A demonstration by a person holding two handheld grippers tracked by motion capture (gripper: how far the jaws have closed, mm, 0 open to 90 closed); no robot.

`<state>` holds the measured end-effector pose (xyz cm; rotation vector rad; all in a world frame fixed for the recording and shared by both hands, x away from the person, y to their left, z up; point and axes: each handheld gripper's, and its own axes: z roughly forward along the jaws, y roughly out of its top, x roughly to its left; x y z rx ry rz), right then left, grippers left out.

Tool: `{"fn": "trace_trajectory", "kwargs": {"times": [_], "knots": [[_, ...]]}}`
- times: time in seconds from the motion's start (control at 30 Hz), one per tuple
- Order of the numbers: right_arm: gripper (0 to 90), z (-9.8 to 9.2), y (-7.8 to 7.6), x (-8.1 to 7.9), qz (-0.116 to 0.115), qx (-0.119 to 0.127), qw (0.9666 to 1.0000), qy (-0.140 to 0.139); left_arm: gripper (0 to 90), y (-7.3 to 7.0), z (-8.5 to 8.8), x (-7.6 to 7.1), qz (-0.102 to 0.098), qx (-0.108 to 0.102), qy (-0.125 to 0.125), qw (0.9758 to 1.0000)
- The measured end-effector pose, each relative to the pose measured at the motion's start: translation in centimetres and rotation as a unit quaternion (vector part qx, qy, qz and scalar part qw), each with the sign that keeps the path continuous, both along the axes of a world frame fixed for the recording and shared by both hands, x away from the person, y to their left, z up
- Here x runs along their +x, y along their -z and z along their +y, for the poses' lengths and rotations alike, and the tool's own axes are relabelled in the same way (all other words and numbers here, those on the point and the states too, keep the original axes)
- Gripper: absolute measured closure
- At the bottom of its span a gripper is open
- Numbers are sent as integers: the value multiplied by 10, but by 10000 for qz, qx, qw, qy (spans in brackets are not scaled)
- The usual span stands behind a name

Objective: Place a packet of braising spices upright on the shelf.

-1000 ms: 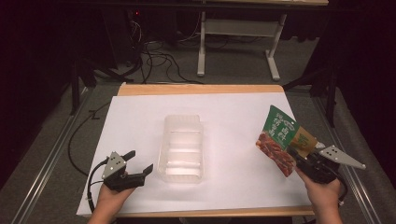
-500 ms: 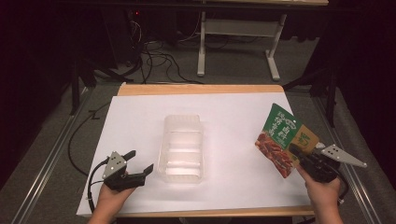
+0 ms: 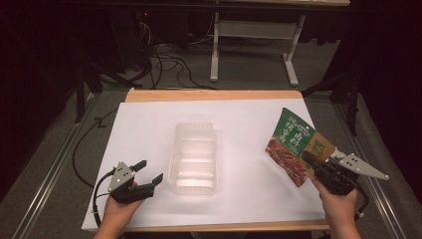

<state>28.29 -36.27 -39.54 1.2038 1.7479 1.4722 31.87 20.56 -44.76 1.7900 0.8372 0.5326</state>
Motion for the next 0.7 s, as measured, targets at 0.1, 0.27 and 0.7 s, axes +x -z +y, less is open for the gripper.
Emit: {"fn": "trace_trajectory", "kwargs": {"times": [0.1,0.27,0.7], "knots": [[900,6,-1,1,-7,46,10000,-75,263,0,0,0,11,24,16,10000],[900,22,-6,5,-82,102,9994,-307,219,1,-1,0,28,55,-3,10000],[900,62,-18,29,-171,304,9954,-894,53,-1,1,1,-20,-43,-176,9998]]}}
